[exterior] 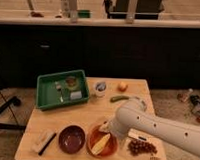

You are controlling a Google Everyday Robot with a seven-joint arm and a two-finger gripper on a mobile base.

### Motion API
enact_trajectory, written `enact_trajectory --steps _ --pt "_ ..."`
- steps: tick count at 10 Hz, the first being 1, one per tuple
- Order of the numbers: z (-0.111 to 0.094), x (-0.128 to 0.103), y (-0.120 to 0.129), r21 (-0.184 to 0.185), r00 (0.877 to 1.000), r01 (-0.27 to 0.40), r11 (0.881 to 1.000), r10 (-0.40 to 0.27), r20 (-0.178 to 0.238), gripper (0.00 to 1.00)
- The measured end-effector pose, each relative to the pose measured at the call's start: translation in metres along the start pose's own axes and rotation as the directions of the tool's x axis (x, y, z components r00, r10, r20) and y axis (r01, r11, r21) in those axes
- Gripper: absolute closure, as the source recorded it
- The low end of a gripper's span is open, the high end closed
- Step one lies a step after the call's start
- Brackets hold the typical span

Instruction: Place banana in table surface

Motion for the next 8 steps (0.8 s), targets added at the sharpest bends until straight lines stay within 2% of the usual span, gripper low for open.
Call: enact_trajectory --steps 2,3,6,8 --pt "0.003 -0.007 -0.008 0.006 0.999 0.032 0.999 -0.032 0.025 0.51" --pt "0.005 -0.009 -0.011 0.006 0.998 0.045 0.999 -0.045 0.033 0.54" --pt "0.013 -0.016 -0.016 0.003 0.996 0.076 0.997 -0.076 0.056 0.44" --pt "0.02 -0.019 -0.019 -0.002 0.993 0.093 0.996 -0.093 0.072 0.44"
